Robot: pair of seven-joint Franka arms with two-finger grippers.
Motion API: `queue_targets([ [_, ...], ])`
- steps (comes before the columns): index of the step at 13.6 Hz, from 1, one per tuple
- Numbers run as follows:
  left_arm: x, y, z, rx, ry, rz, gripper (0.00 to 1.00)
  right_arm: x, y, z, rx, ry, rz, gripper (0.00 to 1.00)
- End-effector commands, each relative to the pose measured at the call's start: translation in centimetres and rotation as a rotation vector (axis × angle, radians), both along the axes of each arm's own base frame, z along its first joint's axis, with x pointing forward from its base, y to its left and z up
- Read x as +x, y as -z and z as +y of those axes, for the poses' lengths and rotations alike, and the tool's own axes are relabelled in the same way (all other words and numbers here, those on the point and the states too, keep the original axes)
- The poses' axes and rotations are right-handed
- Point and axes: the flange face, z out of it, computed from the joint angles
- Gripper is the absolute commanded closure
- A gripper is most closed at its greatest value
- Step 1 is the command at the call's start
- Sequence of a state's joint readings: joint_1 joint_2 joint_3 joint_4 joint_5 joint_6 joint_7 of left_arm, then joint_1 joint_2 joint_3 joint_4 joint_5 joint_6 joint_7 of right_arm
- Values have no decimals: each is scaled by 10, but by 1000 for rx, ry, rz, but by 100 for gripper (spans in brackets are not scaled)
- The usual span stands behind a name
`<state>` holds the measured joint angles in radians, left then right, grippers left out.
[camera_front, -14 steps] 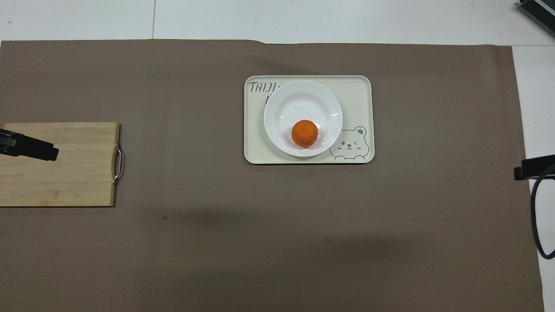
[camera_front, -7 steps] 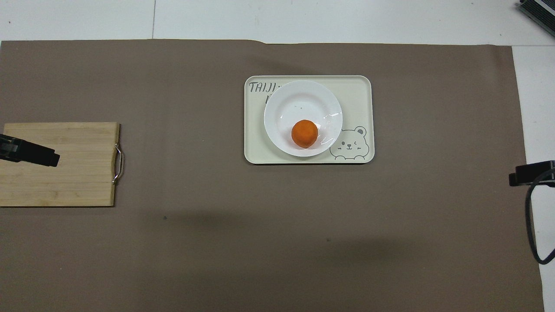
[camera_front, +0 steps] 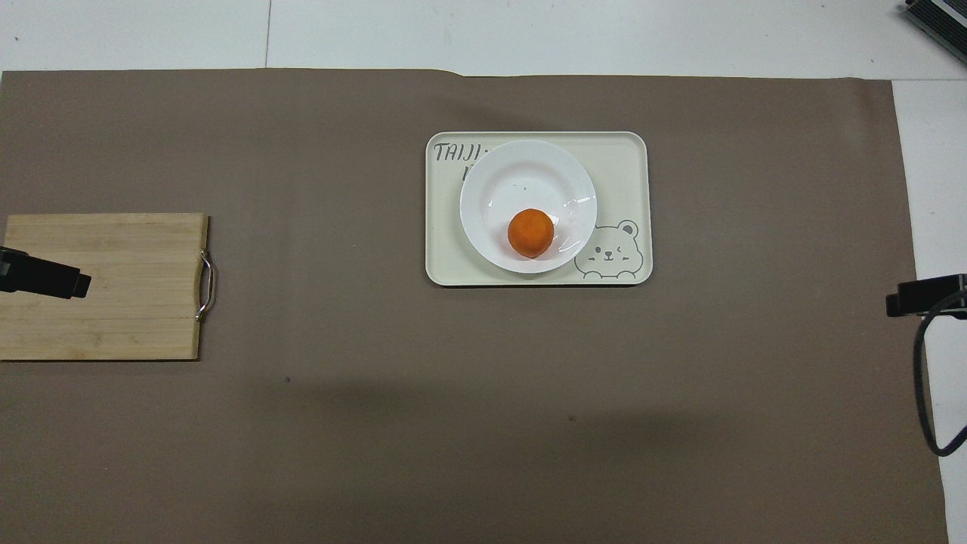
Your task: Place orange and plate with both arms
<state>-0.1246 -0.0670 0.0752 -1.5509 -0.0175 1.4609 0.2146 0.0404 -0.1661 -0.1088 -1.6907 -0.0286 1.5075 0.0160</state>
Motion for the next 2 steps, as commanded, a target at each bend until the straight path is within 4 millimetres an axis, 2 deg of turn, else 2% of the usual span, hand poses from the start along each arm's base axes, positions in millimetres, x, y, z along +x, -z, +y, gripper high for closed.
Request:
queue_targets([
  [1, -8, 0, 1, 8, -1, 3, 0, -3, -3, 1, -18, -22, -6, 0],
  [2, -8, 0, 1, 8, -1, 3, 0, -3, -2, 1, -16, -22, -5, 0],
])
